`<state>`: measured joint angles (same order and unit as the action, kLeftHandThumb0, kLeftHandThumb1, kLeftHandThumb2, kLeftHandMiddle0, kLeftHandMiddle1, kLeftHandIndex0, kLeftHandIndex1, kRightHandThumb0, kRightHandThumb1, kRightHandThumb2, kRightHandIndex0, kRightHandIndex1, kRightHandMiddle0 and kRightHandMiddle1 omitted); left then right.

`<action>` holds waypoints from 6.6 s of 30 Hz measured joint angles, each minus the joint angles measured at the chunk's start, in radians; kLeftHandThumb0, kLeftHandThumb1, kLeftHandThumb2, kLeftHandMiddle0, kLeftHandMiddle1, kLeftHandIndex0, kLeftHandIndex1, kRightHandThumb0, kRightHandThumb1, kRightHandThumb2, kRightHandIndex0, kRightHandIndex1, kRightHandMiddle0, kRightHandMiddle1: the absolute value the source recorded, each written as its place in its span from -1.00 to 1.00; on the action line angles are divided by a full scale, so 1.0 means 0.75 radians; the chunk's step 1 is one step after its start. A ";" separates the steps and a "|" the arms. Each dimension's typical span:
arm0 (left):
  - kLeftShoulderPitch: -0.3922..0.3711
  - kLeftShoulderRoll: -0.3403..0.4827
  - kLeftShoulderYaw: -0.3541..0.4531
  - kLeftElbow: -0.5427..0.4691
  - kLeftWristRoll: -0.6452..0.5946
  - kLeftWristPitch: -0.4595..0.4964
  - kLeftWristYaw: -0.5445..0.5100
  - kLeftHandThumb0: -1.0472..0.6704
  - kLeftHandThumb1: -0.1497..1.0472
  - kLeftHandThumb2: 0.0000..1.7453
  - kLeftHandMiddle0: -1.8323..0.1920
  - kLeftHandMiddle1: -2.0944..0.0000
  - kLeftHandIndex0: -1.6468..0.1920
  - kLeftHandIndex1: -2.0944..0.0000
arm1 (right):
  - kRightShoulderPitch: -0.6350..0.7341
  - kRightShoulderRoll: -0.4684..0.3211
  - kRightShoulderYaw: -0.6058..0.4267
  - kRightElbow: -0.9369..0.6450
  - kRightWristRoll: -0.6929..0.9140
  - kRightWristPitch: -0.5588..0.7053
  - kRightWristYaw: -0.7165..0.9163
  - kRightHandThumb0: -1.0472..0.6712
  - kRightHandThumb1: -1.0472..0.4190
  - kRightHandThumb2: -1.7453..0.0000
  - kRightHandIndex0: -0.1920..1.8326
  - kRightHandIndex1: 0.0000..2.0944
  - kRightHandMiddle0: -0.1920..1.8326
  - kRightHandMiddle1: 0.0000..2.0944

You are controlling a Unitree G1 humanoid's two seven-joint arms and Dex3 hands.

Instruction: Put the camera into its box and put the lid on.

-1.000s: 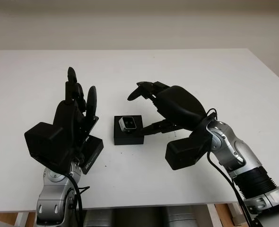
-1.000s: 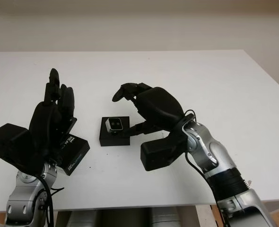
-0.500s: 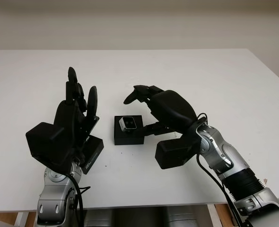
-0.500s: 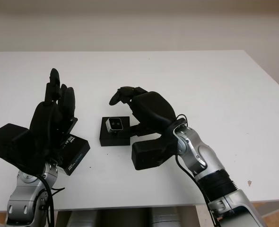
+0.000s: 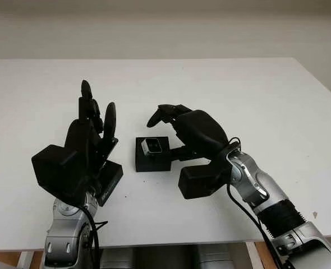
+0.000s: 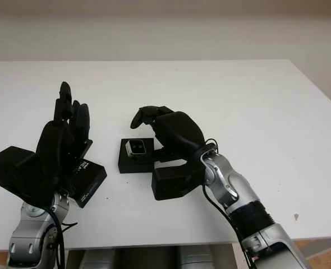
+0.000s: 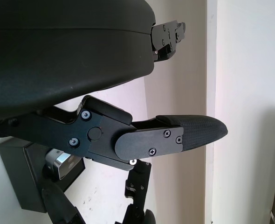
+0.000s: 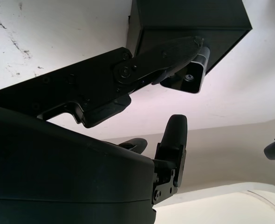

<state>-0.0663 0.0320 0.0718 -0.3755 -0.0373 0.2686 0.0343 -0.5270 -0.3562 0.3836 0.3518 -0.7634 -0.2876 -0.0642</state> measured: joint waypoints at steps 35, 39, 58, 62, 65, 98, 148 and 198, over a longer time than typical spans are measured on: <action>0.000 -0.007 -0.004 -0.001 -0.001 0.000 0.005 -0.69 1.00 -0.39 1.00 1.00 1.00 1.00 | -0.098 0.007 0.106 0.213 -0.060 -0.064 -0.161 -0.61 -0.86 0.94 -0.57 -0.59 -0.61 0.23; 0.004 -0.007 -0.007 -0.004 0.002 0.000 0.004 -0.70 1.00 -0.37 1.00 1.00 1.00 1.00 | -0.115 0.008 0.116 0.252 -0.074 -0.074 -0.191 -0.59 -0.86 0.94 -0.57 -0.57 -0.58 0.25; 0.039 -0.021 -0.007 -0.026 -0.003 0.001 0.009 -0.72 1.00 -0.43 1.00 1.00 1.00 1.00 | -0.165 0.026 0.161 0.361 -0.107 -0.123 -0.323 -0.36 -0.93 0.94 -0.61 -0.26 -0.45 0.46; 0.044 -0.025 -0.006 -0.030 -0.011 0.000 0.012 -0.72 1.00 -0.45 1.00 1.00 1.00 1.00 | -0.177 0.029 0.174 0.386 -0.143 -0.133 -0.381 -0.33 -0.96 0.93 -0.61 -0.23 -0.42 0.46; 0.048 -0.026 -0.006 -0.030 -0.015 0.000 0.012 -0.72 1.00 -0.46 1.00 1.00 1.00 1.00 | -0.190 0.029 0.189 0.407 -0.164 -0.142 -0.415 -0.32 -0.98 0.93 -0.60 -0.22 -0.41 0.46; 0.054 -0.043 -0.018 -0.032 -0.029 0.000 0.004 -0.71 1.00 -0.43 1.00 1.00 1.00 1.00 | -0.064 -0.019 0.038 -0.321 -0.023 0.282 0.248 -0.27 -1.00 0.88 -0.35 -0.78 -0.41 0.69; 0.032 -0.069 -0.030 -0.003 -0.029 -0.014 0.026 -0.74 1.00 -0.45 1.00 1.00 1.00 1.00 | 0.063 0.111 0.125 -0.388 -0.282 0.641 0.298 -0.25 -1.00 0.91 -0.24 -0.90 -0.42 1.00; 0.033 -0.079 -0.033 0.005 -0.014 -0.029 0.030 -0.73 1.00 -0.45 1.00 1.00 1.00 1.00 | 0.068 0.164 0.075 -0.289 -0.100 0.666 0.193 -0.23 -0.99 0.89 -0.27 -0.94 -0.46 1.00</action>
<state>-0.0419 -0.0271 0.0473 -0.3717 -0.0478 0.2471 0.0565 -0.4758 -0.2330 0.4400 0.1349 -0.8381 0.2116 0.0806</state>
